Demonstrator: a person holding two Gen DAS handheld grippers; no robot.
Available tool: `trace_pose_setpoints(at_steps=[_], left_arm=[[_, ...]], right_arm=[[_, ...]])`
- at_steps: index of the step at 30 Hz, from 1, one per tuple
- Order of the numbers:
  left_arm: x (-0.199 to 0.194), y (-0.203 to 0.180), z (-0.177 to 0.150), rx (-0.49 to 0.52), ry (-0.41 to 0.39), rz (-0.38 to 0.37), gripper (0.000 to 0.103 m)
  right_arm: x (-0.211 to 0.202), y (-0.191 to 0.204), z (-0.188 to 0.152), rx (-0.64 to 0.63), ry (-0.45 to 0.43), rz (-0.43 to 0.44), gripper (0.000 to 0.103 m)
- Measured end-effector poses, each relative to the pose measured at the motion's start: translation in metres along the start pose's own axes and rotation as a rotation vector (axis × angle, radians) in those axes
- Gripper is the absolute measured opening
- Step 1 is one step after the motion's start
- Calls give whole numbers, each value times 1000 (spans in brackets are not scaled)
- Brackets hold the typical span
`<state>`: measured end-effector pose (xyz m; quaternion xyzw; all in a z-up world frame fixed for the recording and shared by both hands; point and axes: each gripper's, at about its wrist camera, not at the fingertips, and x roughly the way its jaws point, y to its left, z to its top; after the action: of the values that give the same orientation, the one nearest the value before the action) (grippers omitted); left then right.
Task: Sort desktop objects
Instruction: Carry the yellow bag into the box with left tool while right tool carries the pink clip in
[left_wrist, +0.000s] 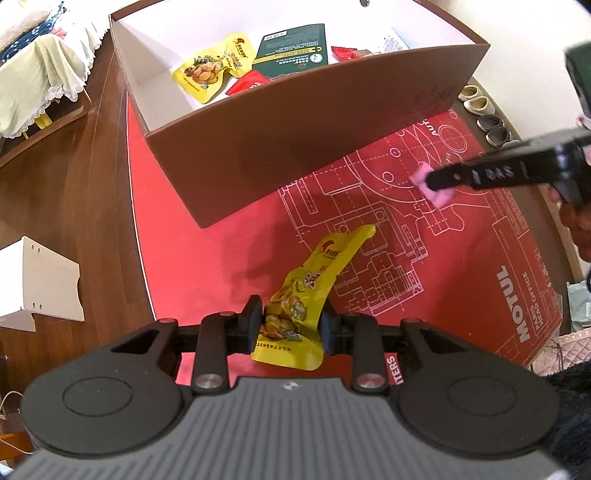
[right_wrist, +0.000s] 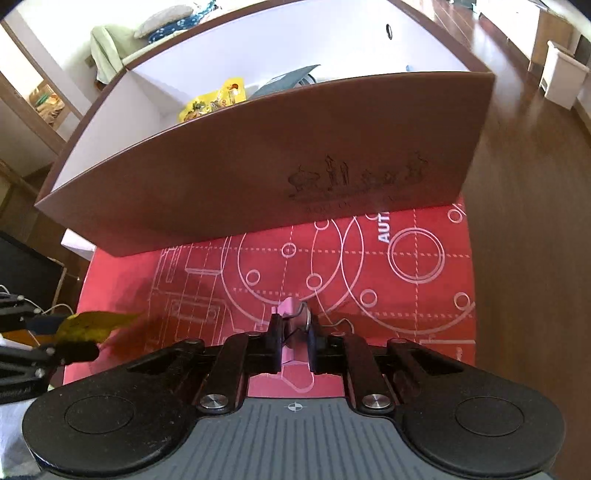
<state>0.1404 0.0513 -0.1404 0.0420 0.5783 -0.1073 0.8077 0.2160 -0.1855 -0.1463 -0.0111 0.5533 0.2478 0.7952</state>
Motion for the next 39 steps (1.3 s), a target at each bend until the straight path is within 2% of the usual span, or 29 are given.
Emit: trace_pose_setpoints(at_steps=[7, 19, 30, 39], left_arm=[[-6, -5, -1, 7, -14, -5, 27], [-38, -14, 9, 22, -72, -12, 27], [-72, -17, 23, 22, -147, -6, 27], [-89, -16, 37, 30, -200, -3, 27]], right_arm=[[-22, 9, 0, 5, -28, 35, 11], [-48, 30, 10, -35, 21, 30, 11], [-66, 37, 21, -64, -15, 61, 11], [-83, 37, 44, -94, -72, 58, 11]])
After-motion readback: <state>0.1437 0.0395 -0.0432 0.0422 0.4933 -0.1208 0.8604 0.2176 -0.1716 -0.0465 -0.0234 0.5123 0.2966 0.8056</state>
